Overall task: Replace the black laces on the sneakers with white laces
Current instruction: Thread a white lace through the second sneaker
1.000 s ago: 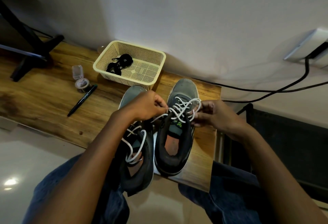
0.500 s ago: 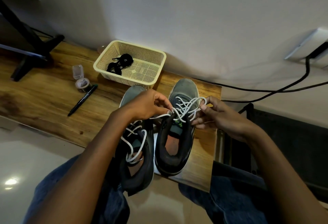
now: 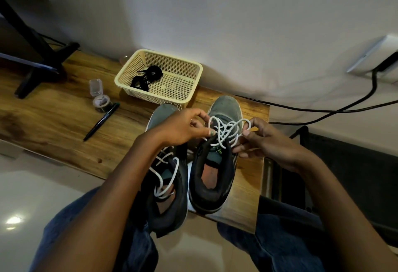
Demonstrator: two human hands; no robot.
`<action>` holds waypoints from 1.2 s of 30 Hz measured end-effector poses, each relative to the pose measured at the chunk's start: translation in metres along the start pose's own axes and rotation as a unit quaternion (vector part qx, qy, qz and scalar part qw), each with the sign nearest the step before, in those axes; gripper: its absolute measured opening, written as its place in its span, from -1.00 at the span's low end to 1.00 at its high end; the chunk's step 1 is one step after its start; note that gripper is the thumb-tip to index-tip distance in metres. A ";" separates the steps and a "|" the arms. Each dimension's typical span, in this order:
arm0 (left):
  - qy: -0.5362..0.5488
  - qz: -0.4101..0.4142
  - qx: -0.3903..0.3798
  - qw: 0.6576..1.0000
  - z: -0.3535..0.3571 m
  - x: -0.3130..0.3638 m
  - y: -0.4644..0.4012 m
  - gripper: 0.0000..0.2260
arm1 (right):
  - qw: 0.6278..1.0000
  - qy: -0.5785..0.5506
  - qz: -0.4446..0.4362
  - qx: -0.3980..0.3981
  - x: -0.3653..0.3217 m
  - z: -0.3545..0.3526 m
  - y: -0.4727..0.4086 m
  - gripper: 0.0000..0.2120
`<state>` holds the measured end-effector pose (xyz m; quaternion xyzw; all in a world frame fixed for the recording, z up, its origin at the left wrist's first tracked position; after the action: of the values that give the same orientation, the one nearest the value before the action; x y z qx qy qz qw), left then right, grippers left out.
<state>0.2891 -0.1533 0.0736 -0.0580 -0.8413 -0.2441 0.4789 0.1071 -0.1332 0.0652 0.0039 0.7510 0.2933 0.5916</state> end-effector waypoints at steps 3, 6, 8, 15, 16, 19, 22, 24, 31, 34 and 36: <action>-0.031 0.015 0.020 0.999 -0.001 0.004 -0.001 -0.99 | 1.000 0.001 0.002 -0.001 -0.001 0.000 0.001 -0.93; 0.039 0.025 0.054 0.997 -0.005 0.010 0.000 -0.96 | 1.000 -0.005 0.003 -0.001 -0.001 0.000 0.001 -0.94; 0.075 0.024 0.070 0.994 -0.008 0.013 0.001 -0.90 | 1.000 -0.008 0.004 0.001 -0.001 0.000 0.001 -0.95; -0.032 0.015 0.036 0.999 -0.001 0.000 -0.004 -0.95 | 1.000 -0.005 0.008 0.000 0.001 0.000 0.001 -0.93; -0.009 0.018 0.051 0.998 -0.004 0.003 -0.003 -0.95 | 1.000 -0.005 0.009 -0.001 0.001 0.000 0.000 -0.93; 0.076 0.008 0.086 0.993 -0.011 0.008 -0.001 -0.92 | 1.000 -0.005 0.010 -0.003 0.003 -0.001 0.000 -0.92; 0.056 -0.004 0.064 0.996 -0.008 0.007 0.001 -0.92 | 1.000 -0.005 0.010 -0.002 0.003 0.000 -0.002 -0.92; 0.013 -0.004 0.030 0.999 -0.001 0.005 0.000 -0.87 | 1.000 -0.005 0.009 -0.002 0.003 0.000 -0.002 -0.91; 0.056 -0.013 0.049 0.997 -0.003 0.003 -0.001 -0.92 | 1.000 -0.001 0.011 -0.001 0.001 0.001 0.000 -0.93; 0.045 -0.010 0.040 0.998 -0.003 0.004 -0.001 -0.90 | 1.000 0.002 0.008 0.004 0.000 0.000 0.000 -0.96; 0.011 -0.006 0.032 0.999 -0.005 0.002 -0.001 -0.86 | 1.000 0.011 0.010 0.023 0.000 -0.004 0.000 -0.93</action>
<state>0.2920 -0.1563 0.0768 -0.0353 -0.8435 -0.2207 0.4884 0.1034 -0.1347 0.0660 0.0222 0.7639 0.2817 0.5801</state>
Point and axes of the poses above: each hand's wrist, its own y-axis away from the middle knuckle, its own z-axis out of the palm, x = y × z, the point moved 7 cm from there along -y, towards the middle knuckle, and after that the axes turned 3 degrees about -z, right-handed, at the moved point
